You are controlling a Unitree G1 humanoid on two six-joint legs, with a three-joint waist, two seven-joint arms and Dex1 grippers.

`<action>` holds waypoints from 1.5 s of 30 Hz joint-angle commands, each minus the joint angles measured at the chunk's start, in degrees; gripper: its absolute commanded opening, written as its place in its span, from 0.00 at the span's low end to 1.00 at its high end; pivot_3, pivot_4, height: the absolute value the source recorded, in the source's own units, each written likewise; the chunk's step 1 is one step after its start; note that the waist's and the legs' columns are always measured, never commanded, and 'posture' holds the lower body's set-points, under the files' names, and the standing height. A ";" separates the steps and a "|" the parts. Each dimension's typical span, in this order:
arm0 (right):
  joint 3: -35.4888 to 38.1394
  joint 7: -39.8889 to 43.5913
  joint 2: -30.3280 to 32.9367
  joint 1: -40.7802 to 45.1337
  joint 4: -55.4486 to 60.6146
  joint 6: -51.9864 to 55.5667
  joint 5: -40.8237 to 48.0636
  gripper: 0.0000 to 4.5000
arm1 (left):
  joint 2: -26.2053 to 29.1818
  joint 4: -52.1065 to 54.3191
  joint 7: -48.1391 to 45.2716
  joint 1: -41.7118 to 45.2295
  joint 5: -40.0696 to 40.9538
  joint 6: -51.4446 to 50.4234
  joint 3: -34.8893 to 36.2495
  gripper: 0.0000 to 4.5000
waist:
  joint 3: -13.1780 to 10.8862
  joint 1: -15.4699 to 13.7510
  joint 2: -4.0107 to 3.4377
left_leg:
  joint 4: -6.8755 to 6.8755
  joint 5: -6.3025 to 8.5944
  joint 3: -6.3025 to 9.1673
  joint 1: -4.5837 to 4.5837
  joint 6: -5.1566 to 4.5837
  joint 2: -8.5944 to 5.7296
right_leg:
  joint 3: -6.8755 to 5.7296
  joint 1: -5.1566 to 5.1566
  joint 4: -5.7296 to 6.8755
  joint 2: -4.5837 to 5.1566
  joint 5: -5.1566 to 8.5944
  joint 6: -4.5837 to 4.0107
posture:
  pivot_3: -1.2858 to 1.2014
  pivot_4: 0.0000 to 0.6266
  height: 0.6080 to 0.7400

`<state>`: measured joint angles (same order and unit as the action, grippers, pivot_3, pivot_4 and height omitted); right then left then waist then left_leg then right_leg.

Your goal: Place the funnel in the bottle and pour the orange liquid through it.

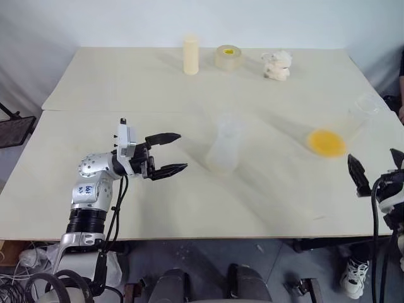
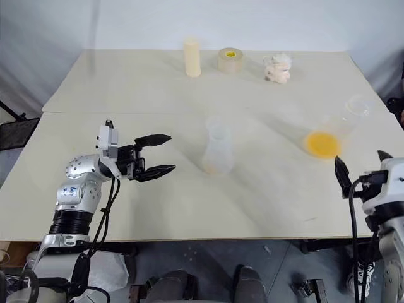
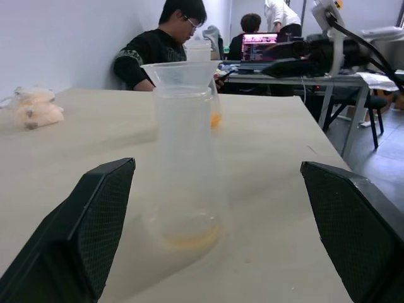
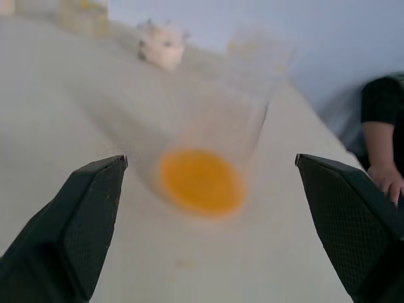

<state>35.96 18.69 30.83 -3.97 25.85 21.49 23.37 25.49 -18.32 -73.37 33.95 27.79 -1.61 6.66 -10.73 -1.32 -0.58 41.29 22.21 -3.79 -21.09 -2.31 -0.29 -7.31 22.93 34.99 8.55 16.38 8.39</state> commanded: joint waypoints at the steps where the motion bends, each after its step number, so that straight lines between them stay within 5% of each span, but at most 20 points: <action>1: -0.34 -1.87 0.65 3.35 -2.88 0.21 -0.48 1.00 | -0.09 3.00 0.31 -0.04 1.02 0.66 0.33 0.99 | 0.00 -0.06 0.00 | 0.00 0.00 0.01 -0.01 0.00 0.00 | 0.00 0.00 0.00 0.00 0.00 0.00 | 0.52 0.24 1.00; 8: -3.42 -3.63 0.73 15.98 -17.76 -3.67 -2.62 1.00 | 0.51 7.58 2.81 -2.50 1.56 -1.74 0.83 0.99 | 0.01 0.16 -0.04 | -0.06 0.00 0.04 0.00 0.00 0.01 | -0.03 -0.01 -0.02 0.00 0.00 0.00 | 0.52 0.24 1.00; 39: -12.47 -0.63 3.40 45.53 -64.31 -29.56 -11.28 1.00 | 0.96 13.04 6.36 -5.76 2.69 -4.67 2.02 0.99 | -0.01 1.85 -0.07 | -0.15 0.00 0.09 -0.02 0.00 0.18 | -0.07 -0.01 -0.08 0.02 0.00 0.00 | 0.52 0.24 1.00; 45: -12.84 0.46 2.64 47.92 -67.51 -32.35 -10.25 0.62 | 0.90 15.36 8.20 -8.05 2.98 -4.56 2.39 1.00 | -0.01 1.88 -0.08 | -0.18 0.00 0.14 -0.04 0.00 0.24 | -0.08 -0.01 -0.08 0.04 0.00 0.00 | 0.52 0.24 1.00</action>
<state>22.53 18.75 32.57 43.44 -42.60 -9.42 12.16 26.08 -5.69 -65.75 26.17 29.19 -6.41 7.98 -10.74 0.56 -0.66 41.12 22.21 -3.63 -21.14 -2.31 -0.05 -7.39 22.92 34.91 8.60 16.38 8.39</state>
